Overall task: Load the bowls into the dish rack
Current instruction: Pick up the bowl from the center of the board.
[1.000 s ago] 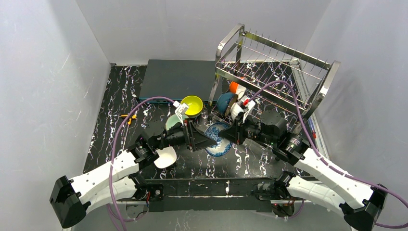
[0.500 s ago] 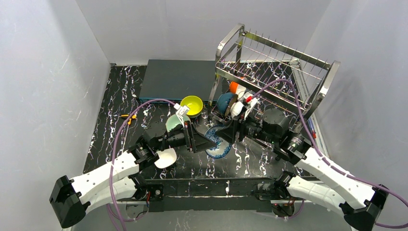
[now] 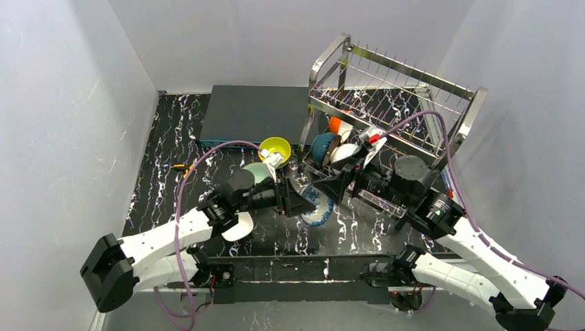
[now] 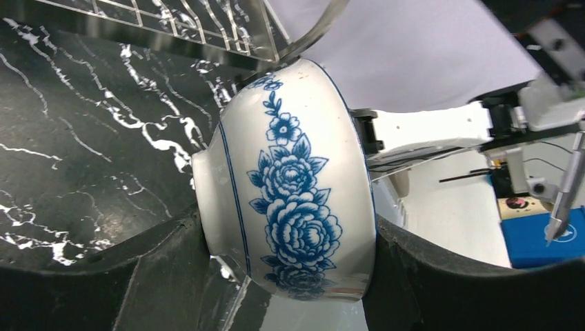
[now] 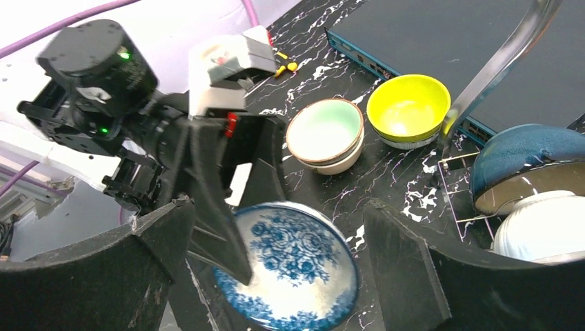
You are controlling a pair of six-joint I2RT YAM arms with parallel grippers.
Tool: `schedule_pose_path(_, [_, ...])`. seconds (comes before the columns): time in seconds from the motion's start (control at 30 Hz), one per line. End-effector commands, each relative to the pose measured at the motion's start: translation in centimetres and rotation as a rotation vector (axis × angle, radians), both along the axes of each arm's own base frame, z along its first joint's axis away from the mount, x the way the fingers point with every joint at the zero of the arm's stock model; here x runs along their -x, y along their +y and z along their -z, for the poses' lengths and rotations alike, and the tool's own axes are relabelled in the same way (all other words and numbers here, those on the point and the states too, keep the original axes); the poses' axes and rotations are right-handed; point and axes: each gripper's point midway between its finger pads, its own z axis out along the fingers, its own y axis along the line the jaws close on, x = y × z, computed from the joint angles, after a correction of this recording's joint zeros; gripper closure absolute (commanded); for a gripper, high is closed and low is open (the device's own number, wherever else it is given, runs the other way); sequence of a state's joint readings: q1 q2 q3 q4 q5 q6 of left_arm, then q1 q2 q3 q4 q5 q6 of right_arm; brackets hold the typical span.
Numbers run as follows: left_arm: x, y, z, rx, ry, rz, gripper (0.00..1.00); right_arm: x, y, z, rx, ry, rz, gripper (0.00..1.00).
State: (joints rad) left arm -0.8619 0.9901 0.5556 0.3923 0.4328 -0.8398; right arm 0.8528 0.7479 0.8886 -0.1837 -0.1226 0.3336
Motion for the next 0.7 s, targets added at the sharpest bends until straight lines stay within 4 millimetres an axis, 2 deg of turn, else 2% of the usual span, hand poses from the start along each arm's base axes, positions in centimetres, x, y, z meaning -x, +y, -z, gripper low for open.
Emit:
schedule_pose_path(0.0, [-1.0, -2.0, -2.8, 0.032, -0.115, 0.03, 1.0, 0.1, -0.8, -2.7, -0.046, -0.068, 0.02, 0.01])
schedule_pose_path(0.3, [-3.4, -5.5, -2.3, -0.074, -0.255, 0.006, 1.0, 0.4, -1.9, -3.4, -0.059, -0.095, 0.047, 0.01])
schedule_pose_path(0.47, [-5.6, -7.0, -2.7, -0.113, -0.349, -0.036, 1.0, 0.4, -2.6, -4.1, -0.076, -0.109, 0.075, 0.01])
schedule_pose_path(0.67, [-7.6, -9.7, -3.3, -0.15, -0.461, -0.049, 1.0, 0.7, -3.6, -5.2, -0.115, -0.134, 0.102, 0.01])
